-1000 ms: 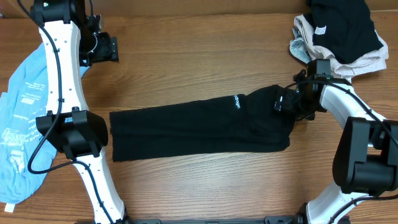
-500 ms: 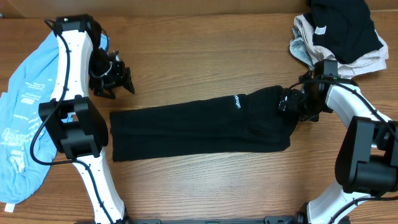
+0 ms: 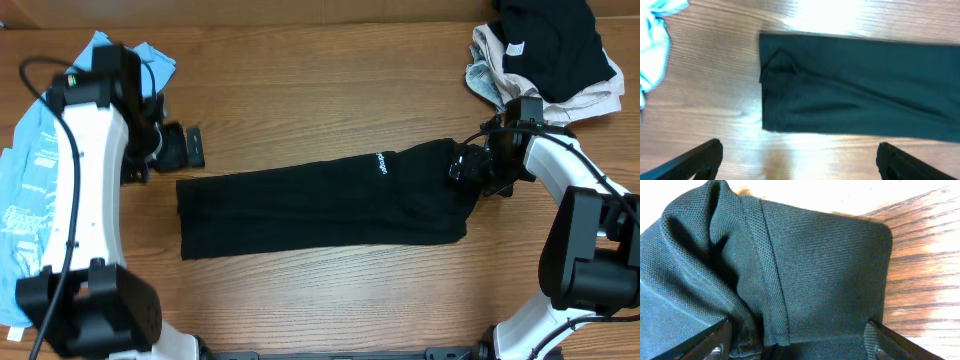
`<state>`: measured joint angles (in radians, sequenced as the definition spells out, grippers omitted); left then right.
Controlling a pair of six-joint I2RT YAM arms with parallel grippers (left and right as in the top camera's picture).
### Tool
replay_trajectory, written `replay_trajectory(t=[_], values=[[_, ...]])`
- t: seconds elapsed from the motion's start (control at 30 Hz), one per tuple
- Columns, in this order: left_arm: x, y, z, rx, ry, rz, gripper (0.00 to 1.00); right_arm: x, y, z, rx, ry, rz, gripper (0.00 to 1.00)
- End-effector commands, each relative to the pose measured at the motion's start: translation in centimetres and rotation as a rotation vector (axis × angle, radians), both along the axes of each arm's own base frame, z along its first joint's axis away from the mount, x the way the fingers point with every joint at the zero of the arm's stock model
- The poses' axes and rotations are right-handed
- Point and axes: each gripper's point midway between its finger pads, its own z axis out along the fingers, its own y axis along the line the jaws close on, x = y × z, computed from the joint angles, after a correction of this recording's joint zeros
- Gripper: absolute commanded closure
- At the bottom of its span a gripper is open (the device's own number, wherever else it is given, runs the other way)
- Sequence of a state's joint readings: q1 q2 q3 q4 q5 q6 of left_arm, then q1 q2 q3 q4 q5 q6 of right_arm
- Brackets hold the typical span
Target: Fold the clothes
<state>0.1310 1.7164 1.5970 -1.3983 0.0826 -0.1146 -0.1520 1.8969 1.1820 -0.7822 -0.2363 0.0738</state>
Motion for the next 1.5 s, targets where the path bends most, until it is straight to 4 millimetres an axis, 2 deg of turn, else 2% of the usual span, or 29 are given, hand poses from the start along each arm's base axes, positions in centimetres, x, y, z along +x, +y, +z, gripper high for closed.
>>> replay_trajectory(t=[0.0,0.13,0.27,0.37,0.53,0.67,0.8,0.87,0.97,1.03,1.17,1.23,1.33,1.47], values=[[-2.8,0.4,-5.4,0.003,0.129,0.072,0.01,-1.8,-0.3,-2.1,0.006,0.088,-0.013,0.12],[-4.0,1.2,-9.8,-0.008,0.136,0.119,0.01,-2.0,-0.3,-2.1,0.007,0.094,-0.010,0.13],[-3.9,2.3,-12.7,-0.005,0.083,0.132,0.00,-2.1,-0.2,-2.1,0.009,0.099,-0.010,0.14],[-3.6,2.6,-14.1,0.002,0.044,0.113,0.00,-2.2,-0.2,-2.1,0.010,0.103,-0.010,0.15],[-4.3,2.4,-16.7,0.010,0.012,0.078,0.02,-2.4,-0.2,-2.1,0.011,0.112,-0.010,0.17],[-4.9,1.3,-18.2,-0.040,-0.016,0.053,0.06,-2.4,-0.2,-2.1,0.011,0.114,-0.010,0.17],[-5.1,0.8,-18.5,-0.062,-0.016,0.051,0.18,-2.4,-0.2,-2.1,0.011,0.114,-0.010,0.18],[-5.1,0.8,-18.5,-0.064,-0.018,0.063,0.28,-2.5,-0.2,-2.1,0.012,0.114,-0.010,0.18],[-5.5,0.7,-18.5,-0.075,0.006,0.110,0.50,-2.6,-0.2,-2.1,0.012,0.120,-0.010,0.18],[-6.0,0.5,-18.6,-0.081,0.030,0.151,0.59,-2.6,-0.1,-2.1,0.013,0.122,-0.010,0.18],[-6.9,0.5,-18.6,-0.077,0.073,0.199,0.93,-2.7,-0.1,-2.1,0.014,0.126,-0.010,0.19],[-6.9,0.7,-18.6,-0.070,0.073,0.202,0.96,-2.8,-0.1,-2.1,0.014,0.129,-0.010,0.19],[-6.6,2.2,-18.4,-0.011,0.064,0.217,0.96,-2.8,0.1,-2.1,0.027,0.128,-0.012,0.23],[-4.8,4.1,-16.5,0.008,0.027,0.244,0.96,-2.6,1.0,-1.8,0.081,0.118,-0.008,0.25]])
